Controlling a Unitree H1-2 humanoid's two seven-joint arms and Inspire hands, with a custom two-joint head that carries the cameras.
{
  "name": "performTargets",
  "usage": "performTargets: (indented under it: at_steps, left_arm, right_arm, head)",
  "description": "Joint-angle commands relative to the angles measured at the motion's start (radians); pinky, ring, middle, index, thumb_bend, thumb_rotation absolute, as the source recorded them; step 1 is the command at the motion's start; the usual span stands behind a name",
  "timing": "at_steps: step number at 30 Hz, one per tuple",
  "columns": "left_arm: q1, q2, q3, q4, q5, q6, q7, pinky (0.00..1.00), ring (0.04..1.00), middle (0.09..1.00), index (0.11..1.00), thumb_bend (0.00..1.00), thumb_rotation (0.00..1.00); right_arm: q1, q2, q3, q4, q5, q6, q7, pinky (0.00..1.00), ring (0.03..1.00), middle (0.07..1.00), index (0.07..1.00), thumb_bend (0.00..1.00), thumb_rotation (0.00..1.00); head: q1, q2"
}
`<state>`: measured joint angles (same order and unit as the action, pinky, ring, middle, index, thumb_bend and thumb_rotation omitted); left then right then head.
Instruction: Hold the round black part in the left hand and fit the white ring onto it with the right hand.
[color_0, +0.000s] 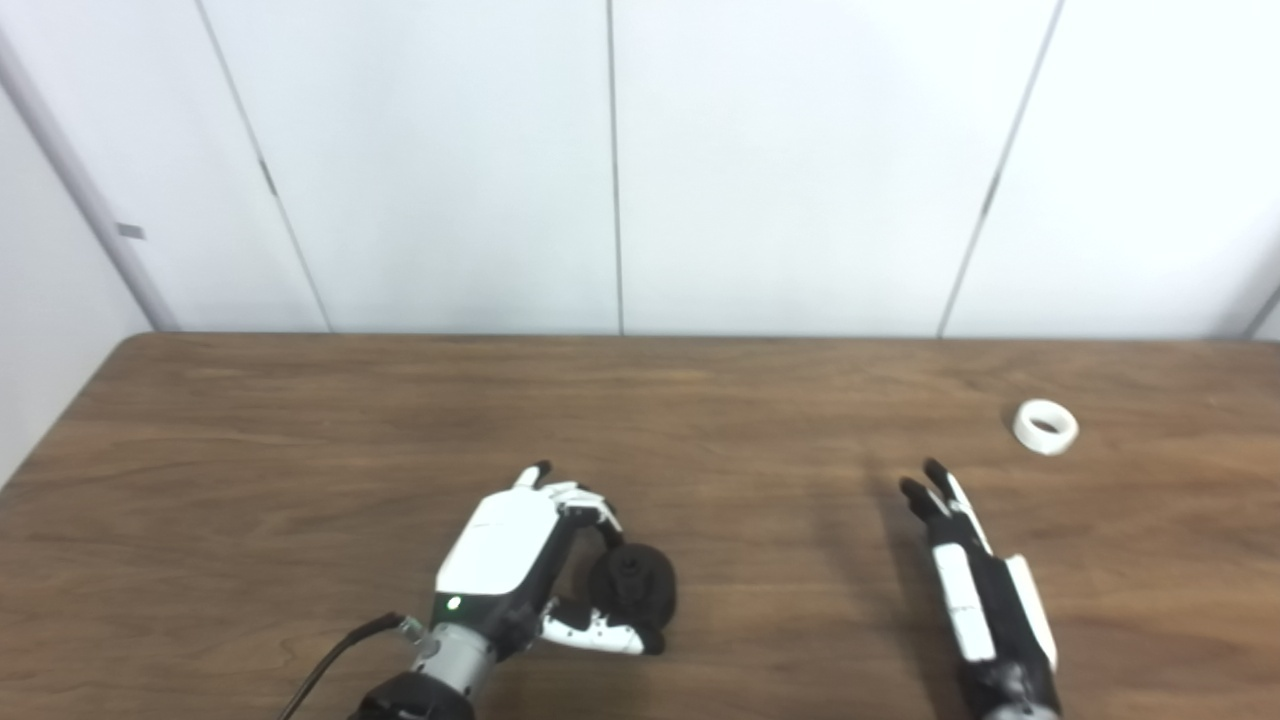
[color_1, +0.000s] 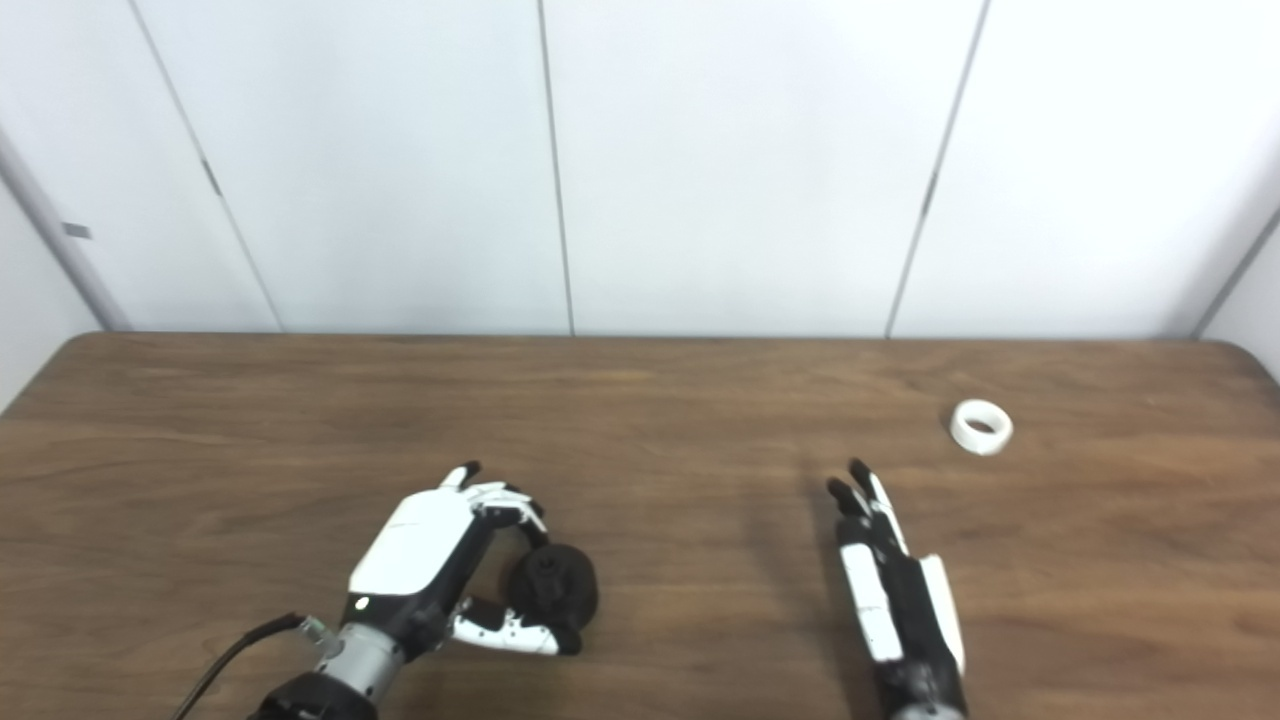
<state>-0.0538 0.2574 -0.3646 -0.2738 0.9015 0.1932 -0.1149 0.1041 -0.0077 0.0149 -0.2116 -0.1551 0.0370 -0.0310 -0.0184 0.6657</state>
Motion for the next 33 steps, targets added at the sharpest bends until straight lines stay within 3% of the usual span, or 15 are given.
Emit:
performTargets:
  at_steps: [1, 12, 20, 27, 29, 33]
  left_arm:
    - [-0.009, -0.012, 0.004, 0.000, 0.008, -0.040, 0.046, 1.00, 0.856, 0.757, 0.482, 0.52, 0.06]
    - [0.059, -0.032, -0.014, 0.039, 0.016, -0.084, 0.050, 1.00, 0.882, 0.793, 0.484, 0.52, 0.06]
    - [0.082, -0.046, -0.019, 0.095, 0.021, -0.105, 0.097, 1.00, 0.887, 0.793, 0.484, 0.52, 0.06]
    - [0.091, -0.054, -0.015, 0.119, 0.013, -0.114, 0.123, 1.00, 0.892, 0.792, 0.483, 0.52, 0.06]
    - [0.093, -0.055, -0.015, 0.121, 0.012, -0.116, 0.129, 1.00, 0.895, 0.793, 0.483, 0.52, 0.06]
    - [0.096, -0.056, -0.012, 0.126, 0.009, -0.126, 0.141, 1.00, 0.890, 0.789, 0.483, 0.52, 0.05]
  right_arm:
    - [-0.019, 0.016, 0.007, -0.049, 0.008, -0.005, -0.004, 1.00, 0.941, 0.914, 0.974, 0.53, 1.00]
    - [-0.014, 0.029, 0.010, -0.092, -0.007, 0.015, -0.012, 1.00, 0.916, 0.908, 0.962, 0.53, 1.00]
    - [-0.007, 0.021, 0.003, -0.110, 0.018, 0.033, 0.002, 1.00, 0.925, 0.915, 0.961, 0.54, 1.00]
    - [-0.012, -0.011, 0.006, -0.116, -0.012, 0.042, 0.003, 0.95, 0.926, 0.903, 0.902, 0.48, 1.00]
    - [-0.015, -0.014, 0.008, -0.123, -0.061, 0.070, -0.014, 0.93, 0.918, 0.894, 0.884, 0.54, 0.90]
    - [-0.032, -0.021, 0.005, -0.132, -0.135, 0.095, -0.034, 0.86, 0.884, 0.872, 0.846, 0.63, 0.61]
  head:
    - [-0.007, 0.005]
    - [-0.031, 0.037]
    - [-0.041, 0.053]
    - [-0.058, 0.063]
    - [-0.062, 0.064]
    - [-0.079, 0.069]
